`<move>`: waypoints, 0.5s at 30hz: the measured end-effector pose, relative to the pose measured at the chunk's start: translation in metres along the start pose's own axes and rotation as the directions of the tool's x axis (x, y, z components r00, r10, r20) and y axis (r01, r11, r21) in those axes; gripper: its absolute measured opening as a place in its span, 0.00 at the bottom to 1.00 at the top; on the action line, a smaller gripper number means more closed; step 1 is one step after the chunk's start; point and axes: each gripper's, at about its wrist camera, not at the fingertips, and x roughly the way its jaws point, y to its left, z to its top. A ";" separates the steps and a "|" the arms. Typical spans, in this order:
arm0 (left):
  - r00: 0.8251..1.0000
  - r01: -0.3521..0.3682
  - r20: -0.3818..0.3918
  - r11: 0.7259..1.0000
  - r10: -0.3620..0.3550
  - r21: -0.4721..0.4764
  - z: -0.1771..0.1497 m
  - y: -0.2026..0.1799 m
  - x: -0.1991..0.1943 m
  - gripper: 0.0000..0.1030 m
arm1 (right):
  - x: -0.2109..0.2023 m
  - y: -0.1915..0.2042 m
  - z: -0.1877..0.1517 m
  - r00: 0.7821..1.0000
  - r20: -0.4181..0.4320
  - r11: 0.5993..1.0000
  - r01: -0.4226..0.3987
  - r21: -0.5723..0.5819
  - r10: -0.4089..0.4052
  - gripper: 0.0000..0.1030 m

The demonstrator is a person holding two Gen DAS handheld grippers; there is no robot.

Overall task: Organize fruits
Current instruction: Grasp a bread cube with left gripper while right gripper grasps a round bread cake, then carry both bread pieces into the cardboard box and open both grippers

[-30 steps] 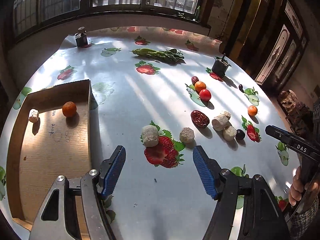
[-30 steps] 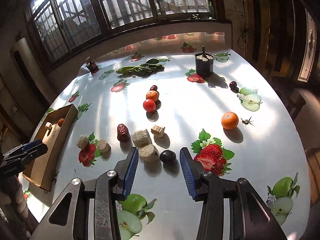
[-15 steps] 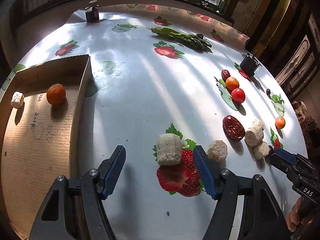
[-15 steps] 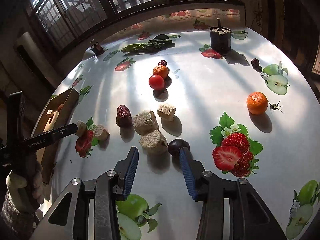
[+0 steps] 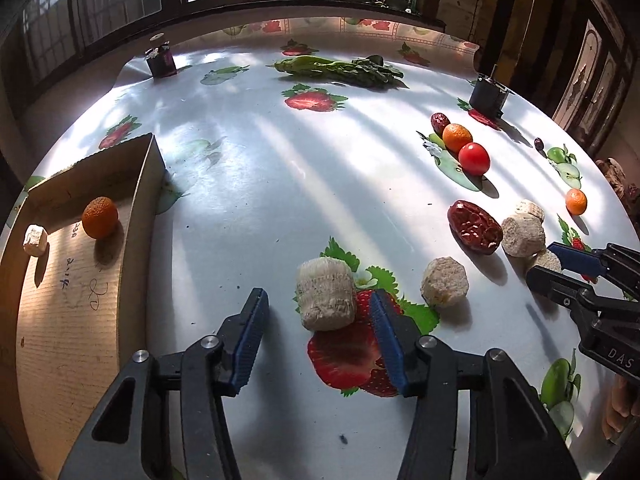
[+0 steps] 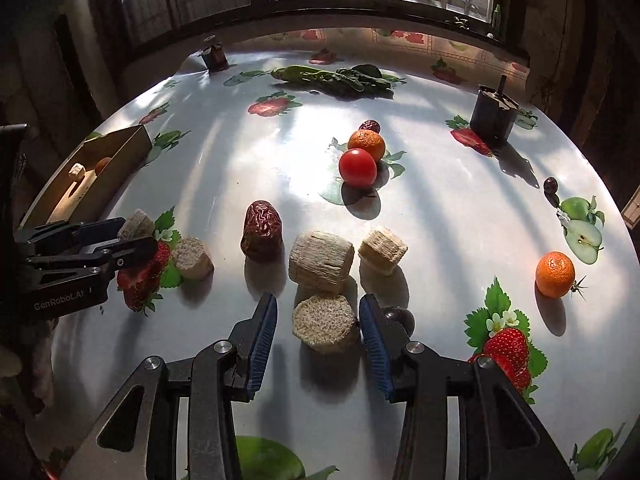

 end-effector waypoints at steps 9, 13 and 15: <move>0.997 0.058 0.050 0.997 -0.055 -0.050 -0.003 0.009 -0.033 0.26 | -0.022 -0.002 -0.008 1.000 0.024 0.999 -0.002 0.051 0.000 0.35; 0.990 0.104 0.102 0.993 -0.097 -0.063 -0.005 0.019 -0.072 0.26 | -0.048 0.006 -0.008 0.998 0.055 0.997 -0.033 0.063 0.029 0.35; 0.986 0.123 0.121 0.989 -0.113 -0.078 -0.007 0.030 -0.090 0.26 | -0.061 0.014 -0.006 0.996 0.075 0.997 -0.053 0.059 0.048 0.35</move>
